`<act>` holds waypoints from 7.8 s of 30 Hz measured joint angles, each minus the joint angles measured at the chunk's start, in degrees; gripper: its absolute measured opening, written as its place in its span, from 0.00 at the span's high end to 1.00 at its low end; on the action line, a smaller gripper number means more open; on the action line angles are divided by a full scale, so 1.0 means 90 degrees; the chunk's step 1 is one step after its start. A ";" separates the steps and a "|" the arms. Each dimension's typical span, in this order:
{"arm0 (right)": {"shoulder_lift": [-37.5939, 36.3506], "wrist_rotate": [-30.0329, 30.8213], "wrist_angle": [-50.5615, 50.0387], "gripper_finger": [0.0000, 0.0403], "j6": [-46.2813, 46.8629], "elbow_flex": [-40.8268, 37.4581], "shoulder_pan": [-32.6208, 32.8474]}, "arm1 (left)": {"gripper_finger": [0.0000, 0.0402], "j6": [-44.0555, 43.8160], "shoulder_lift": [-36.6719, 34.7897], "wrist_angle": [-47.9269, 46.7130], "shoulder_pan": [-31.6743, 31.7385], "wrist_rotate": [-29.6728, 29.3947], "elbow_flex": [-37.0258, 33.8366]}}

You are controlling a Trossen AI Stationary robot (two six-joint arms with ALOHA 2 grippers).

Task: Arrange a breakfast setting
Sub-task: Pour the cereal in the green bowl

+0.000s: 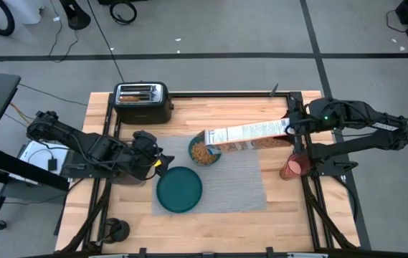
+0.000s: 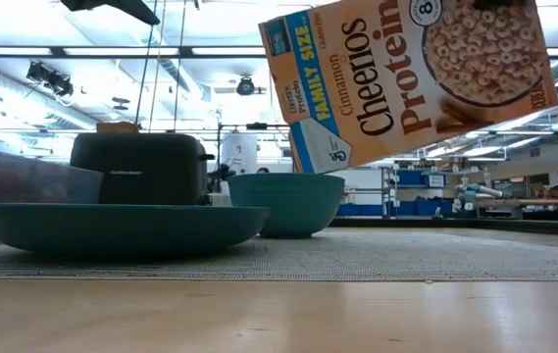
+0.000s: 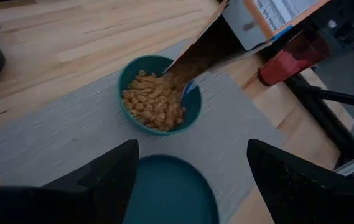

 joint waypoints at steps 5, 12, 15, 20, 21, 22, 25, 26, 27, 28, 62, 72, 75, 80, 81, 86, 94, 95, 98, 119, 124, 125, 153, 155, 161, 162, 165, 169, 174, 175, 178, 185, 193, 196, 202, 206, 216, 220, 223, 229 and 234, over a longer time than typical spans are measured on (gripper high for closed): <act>-0.0397 -0.0082 0.0229 0.42 0.0206 -0.0409 0.0000 | 0.24 0.0304 -0.0129 0.0563 0.0000 -0.0132 0.0000; -0.1049 -0.0073 0.0530 0.42 0.0389 -0.0844 0.0000 | 0.24 0.0946 -0.0436 0.1414 0.0151 -0.0376 0.0000; -0.1306 -0.0073 0.0579 0.42 0.0393 -0.0908 0.0000 | 0.24 0.1361 -0.0583 0.1903 0.0257 -0.0450 -0.0002; -0.1746 -0.0068 0.0658 0.42 0.0411 -0.1052 0.0000 | 0.24 0.2572 -0.0712 0.3289 0.0485 -0.0563 0.0000; -0.1822 -0.0068 0.0698 0.42 0.0415 -0.1085 0.0000 | 0.24 0.2861 -0.0719 0.3635 0.0542 -0.0578 0.0000; -0.1895 -0.0068 0.0722 0.42 0.0414 -0.1098 0.0000 | 0.24 0.3139 -0.0719 0.3949 0.0596 -0.0583 0.0000; -0.2042 -0.0045 0.0803 0.42 0.0412 -0.1109 0.0000 | 0.24 0.3830 -0.0717 0.4720 0.0740 -0.0585 0.0000; -0.2070 -0.0043 0.0855 0.42 0.0413 -0.1109 0.0000 | 0.24 0.4018 -0.0718 0.4927 0.0785 -0.0588 0.0000; -0.2096 -0.0044 0.0901 0.42 0.0411 -0.1109 0.0000 | 0.24 0.4175 -0.0719 0.5089 0.0829 -0.0590 0.0000; -0.2131 -0.0046 0.0923 0.42 0.0411 -0.1109 0.0000 | 0.24 0.4296 -0.0719 0.5212 0.0871 -0.0590 0.0000; -0.1161 -0.1235 0.8207 0.42 0.1901 -0.0499 0.0005 | 0.23 0.8324 0.0004 0.9797 0.1315 0.1003 0.0294; 0.0526 -0.1462 0.9580 0.42 0.2186 -0.0516 0.0007 | 0.21 0.8140 0.0974 1.0101 0.1712 0.1778 0.0291; 0.0872 -0.1407 0.9803 0.42 0.2157 -0.0519 0.0007 | 0.21 0.8120 0.1108 1.0094 0.1770 0.1909 0.0291; 0.1386 -0.1283 1.0202 0.42 0.2001 -0.0519 0.0005 | 0.21 0.8048 0.1186 1.0160 0.1795 0.2465 0.0289; 0.1472 -0.1269 1.0353 0.42 0.1980 -0.0519 0.0007 | 0.21 0.8021 0.1187 1.0139 0.1795 0.2561 0.0289; 0.1852 -0.1263 1.0836 0.42 0.2005 -0.0511 0.0006 | 0.21 0.8020 0.1182 1.0098 0.1793 0.2738 0.0287; 0.2218 -0.1184 1.1265 0.42 0.1992 -0.0502 0.0000 | 0.21 0.8068 0.1163 1.0149 0.1979 0.2635 0.0291; 0.2221 -0.1172 1.1273 0.42 0.1961 -0.0502 0.0000 | 0.21 0.8134 0.1160 1.0135 0.2002 0.2634 0.0291; 0.2189 -0.1155 1.1284 0.42 0.1857 -0.0502 0.0000 | 0.21 0.8241 0.1168 1.0096 0.2038 0.2218 0.0291; 0.2119 -0.1435 1.0983 0.43 0.2282 -0.0502 -0.0144 | 0.22 0.7830 0.1181 0.9952 0.2657 0.3089 0.0289; 0.2124 -0.1489 1.0965 0.43 0.2265 -0.0502 -0.0204 | 0.32 0.7993 0.1182 0.9994 0.2643 0.3197 0.0289; 0.2124 -0.1480 1.0965 0.43 0.2263 -0.0502 -0.0204 | 0.34 0.7933 0.1182 1.0000 0.2648 0.3198 0.0289; 0.2343 -0.1366 1.0269 0.42 0.1993 -0.0513 -0.0315 | 0.27 0.7970 0.1154 1.0495 0.2715 0.3204 0.0290; 0.2340 -0.1357 1.0169 0.39 0.2024 -0.0510 -0.0313 | 0.34 0.7966 0.1096 1.0376 0.2715 0.3207 0.0289; 0.2232 -0.1345 0.9430 0.23 0.2013 -0.0434 -0.0313 | 0.44 0.7907 0.0803 0.9898 0.2721 0.3228 0.0282; 0.2228 -0.1346 0.9221 0.20 0.1952 -0.0336 -0.0312 | 0.44 0.7899 0.0730 0.9805 0.2722 0.3222 0.0282; 0.2214 -0.1433 0.8354 0.11 0.1757 0.0051 -0.0313 | 0.42 0.7900 0.0462 0.9367 0.2725 0.3218 0.0284; 0.2212 -0.1448 0.6791 0.02 0.1196 0.0766 -0.0313 | 0.42 0.7973 -0.0042 0.8122 0.2699 0.3226 0.0289; 0.2207 -0.1406 0.5420 0.02 0.0702 0.1438 -0.0354 | 0.46 0.8026 -0.0667 0.6667 0.2562 0.3208 0.0282; 0.2204 -0.1403 0.5396 0.02 0.0696 0.1497 -0.0368 | 0.46 0.8024 -0.0762 0.6533 0.2528 0.3208 0.0282; 0.2215 -0.1401 0.5495 0.01 0.0868 0.1567 -0.0426 | 0.45 0.8024 -0.0999 0.6162 0.2477 0.3216 0.0291; 0.2508 -0.1961 0.6371 0.01 0.1592 0.1574 -0.0571 | 0.46 0.8041 -0.1000 0.5486 0.2453 0.3170 0.0291; 0.2831 -0.2257 0.5837 0.01 0.1538 0.1567 -0.0594 | 0.47 0.8077 -0.0737 0.5274 0.2465 0.3002 0.0283; 0.2873 -0.2266 0.5819 0.01 0.1477 0.1567 -0.0602 | 0.46 0.8092 -0.0680 0.5193 0.2465 0.2997 0.0284; 0.2981 -0.2332 0.6069 0.01 0.1102 0.1570 -0.0700 | 0.47 0.8185 -0.0693 0.5173 0.2465 0.2997 0.0284; 0.3083 -0.2438 0.6025 0.01 0.1133 0.1567 -0.0743 | 0.47 0.8232 -0.0575 0.5193 0.2465 0.2995 0.0291; 0.3257 -0.2176 0.6082 0.05 0.0872 0.1567 -0.0724 | 0.47 0.8713 -0.0003 0.5538 0.2437 0.2965 0.0289; 0.3322 -0.2432 0.6063 0.16 0.0993 0.1567 -0.0703 | 0.47 0.8737 0.0171 0.5944 0.2495 0.3001 0.0289; 0.3353 -0.2388 0.6019 0.28 0.1092 0.1565 -0.0682 | 0.47 0.8687 0.0267 0.6131 0.2506 0.2951 0.0291; 0.3365 -0.2297 0.6021 0.49 0.1088 0.1565 -0.0687 | 0.42 0.8338 0.0303 0.6279 0.2500 0.2583 0.0290; 0.3363 -0.2206 0.6006 0.54 0.1122 0.1565 -0.0687 | 0.34 0.8327 0.0293 0.6323 0.2497 0.2349 0.0291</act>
